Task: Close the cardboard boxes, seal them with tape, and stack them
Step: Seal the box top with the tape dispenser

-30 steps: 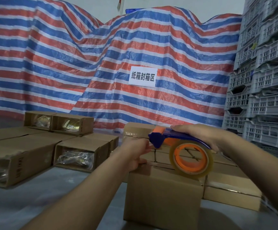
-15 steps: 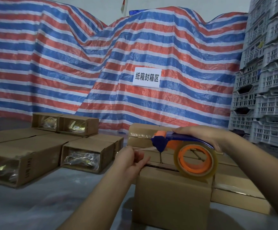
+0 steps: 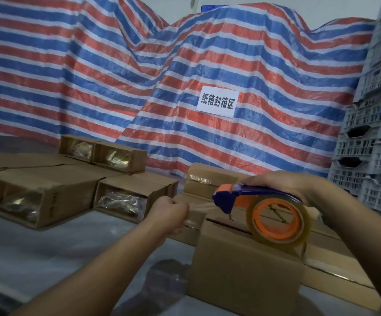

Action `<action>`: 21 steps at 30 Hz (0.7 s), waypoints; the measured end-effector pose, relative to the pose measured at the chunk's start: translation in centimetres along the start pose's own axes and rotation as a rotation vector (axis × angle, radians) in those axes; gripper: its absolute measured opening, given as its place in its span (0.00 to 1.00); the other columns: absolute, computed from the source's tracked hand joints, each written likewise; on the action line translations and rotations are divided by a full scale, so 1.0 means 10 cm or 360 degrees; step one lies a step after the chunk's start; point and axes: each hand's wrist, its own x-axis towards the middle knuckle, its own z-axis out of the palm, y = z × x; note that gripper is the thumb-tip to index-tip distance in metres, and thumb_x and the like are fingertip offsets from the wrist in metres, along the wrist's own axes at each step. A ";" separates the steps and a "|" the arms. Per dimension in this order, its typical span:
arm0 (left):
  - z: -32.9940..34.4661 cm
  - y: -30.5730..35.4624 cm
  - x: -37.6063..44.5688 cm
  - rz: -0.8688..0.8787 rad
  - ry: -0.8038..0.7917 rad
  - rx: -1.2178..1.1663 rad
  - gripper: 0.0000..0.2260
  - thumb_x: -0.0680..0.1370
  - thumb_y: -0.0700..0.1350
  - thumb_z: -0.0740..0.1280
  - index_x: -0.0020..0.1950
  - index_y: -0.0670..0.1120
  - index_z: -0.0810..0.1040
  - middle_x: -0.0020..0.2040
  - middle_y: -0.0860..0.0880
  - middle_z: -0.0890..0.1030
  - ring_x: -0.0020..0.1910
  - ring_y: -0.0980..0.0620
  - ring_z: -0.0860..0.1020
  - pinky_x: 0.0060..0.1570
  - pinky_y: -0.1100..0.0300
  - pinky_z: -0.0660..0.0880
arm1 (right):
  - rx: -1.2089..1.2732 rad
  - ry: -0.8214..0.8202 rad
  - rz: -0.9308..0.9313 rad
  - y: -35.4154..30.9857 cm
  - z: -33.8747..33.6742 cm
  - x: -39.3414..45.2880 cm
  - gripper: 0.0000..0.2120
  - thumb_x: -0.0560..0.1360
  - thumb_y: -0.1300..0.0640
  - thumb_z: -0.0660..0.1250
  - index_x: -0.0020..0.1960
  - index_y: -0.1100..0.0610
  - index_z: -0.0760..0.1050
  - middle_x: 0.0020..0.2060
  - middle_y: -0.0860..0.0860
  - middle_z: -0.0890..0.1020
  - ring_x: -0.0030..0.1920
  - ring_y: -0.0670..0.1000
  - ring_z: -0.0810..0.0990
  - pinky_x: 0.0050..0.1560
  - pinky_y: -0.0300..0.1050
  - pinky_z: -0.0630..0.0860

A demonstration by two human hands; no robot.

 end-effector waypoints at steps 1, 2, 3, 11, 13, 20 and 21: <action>0.00 -0.04 0.00 -0.0024 -0.0013 -0.0034 0.05 0.79 0.40 0.62 0.45 0.42 0.77 0.34 0.47 0.74 0.25 0.55 0.72 0.24 0.64 0.69 | -0.0055 -0.0005 0.0024 -0.03 0.01 0.01 0.15 0.80 0.44 0.64 0.58 0.54 0.74 0.38 0.53 0.86 0.34 0.48 0.84 0.34 0.38 0.80; 0.01 -0.06 -0.01 -0.0059 -0.0035 -0.0086 0.05 0.79 0.40 0.63 0.43 0.43 0.76 0.31 0.48 0.73 0.23 0.55 0.70 0.24 0.64 0.69 | -0.0094 -0.0009 0.0047 -0.05 0.02 0.02 0.14 0.81 0.43 0.63 0.58 0.53 0.73 0.37 0.53 0.86 0.33 0.47 0.84 0.34 0.38 0.79; 0.01 -0.09 -0.02 -0.0095 -0.0063 -0.0147 0.06 0.79 0.41 0.63 0.42 0.44 0.75 0.28 0.50 0.72 0.21 0.56 0.69 0.25 0.64 0.70 | -0.0125 -0.0011 0.0064 -0.07 0.03 0.03 0.14 0.81 0.43 0.62 0.58 0.53 0.73 0.37 0.53 0.86 0.33 0.47 0.84 0.34 0.37 0.79; 0.06 -0.25 -0.02 -0.0181 -0.0063 -0.0268 0.08 0.77 0.50 0.71 0.46 0.46 0.78 0.35 0.49 0.75 0.31 0.53 0.73 0.27 0.63 0.74 | -0.0194 -0.0036 0.0133 -0.11 0.06 0.07 0.13 0.80 0.43 0.63 0.56 0.51 0.74 0.37 0.52 0.86 0.33 0.47 0.84 0.34 0.37 0.79; 0.09 -0.32 0.00 -0.0197 -0.0056 -0.0248 0.09 0.77 0.50 0.71 0.51 0.45 0.78 0.39 0.48 0.77 0.36 0.52 0.75 0.30 0.61 0.74 | -0.0240 -0.0021 0.0175 -0.14 0.07 0.09 0.13 0.80 0.42 0.63 0.56 0.51 0.74 0.37 0.53 0.86 0.33 0.47 0.84 0.34 0.37 0.79; 0.28 -0.48 -0.02 -0.0262 -0.0059 -0.0055 0.15 0.78 0.57 0.68 0.56 0.48 0.75 0.48 0.48 0.78 0.43 0.51 0.75 0.34 0.60 0.70 | -0.0369 0.0027 0.0193 -0.18 0.13 0.10 0.15 0.80 0.41 0.63 0.57 0.52 0.73 0.37 0.52 0.86 0.33 0.47 0.84 0.34 0.36 0.79; 0.31 -0.49 -0.04 -0.0283 -0.0090 -0.0005 0.17 0.78 0.59 0.66 0.59 0.47 0.75 0.48 0.47 0.78 0.42 0.52 0.75 0.36 0.60 0.70 | -0.0342 0.0032 0.0205 -0.19 0.14 0.10 0.17 0.79 0.41 0.63 0.59 0.54 0.74 0.36 0.53 0.86 0.32 0.47 0.84 0.33 0.36 0.78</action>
